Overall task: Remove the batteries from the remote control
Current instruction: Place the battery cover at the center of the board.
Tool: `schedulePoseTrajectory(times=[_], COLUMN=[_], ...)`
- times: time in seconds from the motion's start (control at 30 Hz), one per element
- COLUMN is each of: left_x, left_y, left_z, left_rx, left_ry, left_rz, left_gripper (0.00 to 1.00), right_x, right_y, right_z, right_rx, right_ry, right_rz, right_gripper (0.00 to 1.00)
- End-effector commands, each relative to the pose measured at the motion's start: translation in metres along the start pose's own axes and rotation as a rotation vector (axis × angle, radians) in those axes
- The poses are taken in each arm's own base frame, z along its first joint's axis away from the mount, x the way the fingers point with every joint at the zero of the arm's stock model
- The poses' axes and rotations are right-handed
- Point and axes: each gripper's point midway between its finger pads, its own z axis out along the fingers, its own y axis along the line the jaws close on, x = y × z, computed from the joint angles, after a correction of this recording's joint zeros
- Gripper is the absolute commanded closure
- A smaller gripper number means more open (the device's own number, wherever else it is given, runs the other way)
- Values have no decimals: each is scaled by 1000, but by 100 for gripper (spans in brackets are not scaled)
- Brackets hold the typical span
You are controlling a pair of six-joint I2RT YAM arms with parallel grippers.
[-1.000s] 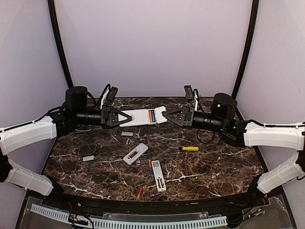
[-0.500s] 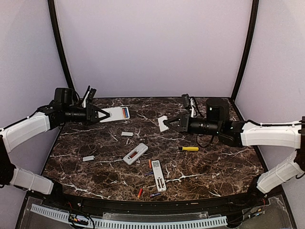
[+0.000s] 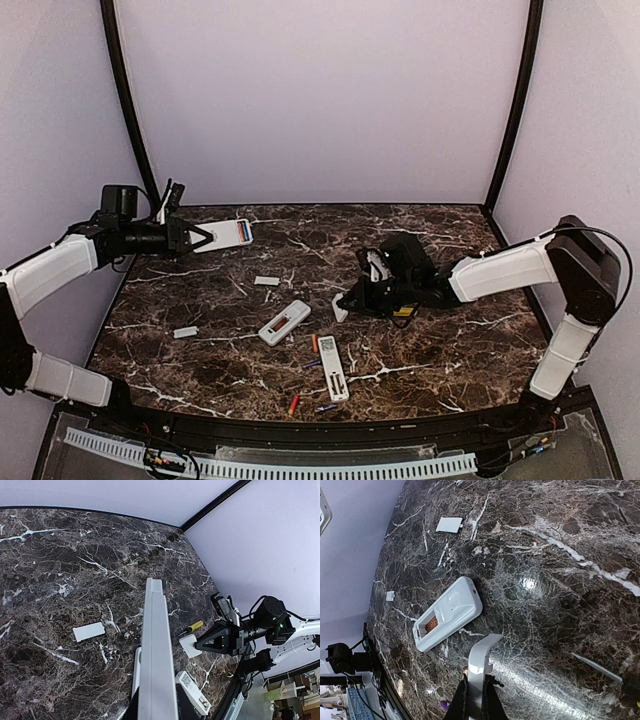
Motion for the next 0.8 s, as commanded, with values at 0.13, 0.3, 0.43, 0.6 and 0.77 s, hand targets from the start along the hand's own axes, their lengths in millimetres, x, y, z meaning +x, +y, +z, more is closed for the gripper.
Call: schedulePoseTrajectory(times=[0.13, 0.3, 0.43, 0.6, 0.77], left_x=[-3, -2, -1, 0, -1], left_y=[-15, -14, -12, -11, -11], left_z=[-5, -1, -1, 1, 1], left_rx=[51, 69, 64, 63, 67], left_ry=[-3, 6, 11, 15, 16], left_rz=[42, 24, 23, 18, 18], left_gripper=[100, 100, 100, 100, 100], right_x=[-7, -4, -5, -5, -8], right_y=[-6, -23, -25, -26, -24], right_z=[20, 24, 24, 25, 23], right_rx=[-33, -16, -17, 5, 9], right_ry=[49, 70, 75, 88, 85], right_rz=[24, 66, 65, 46, 29], right_gripper=[100, 100, 94, 86, 77])
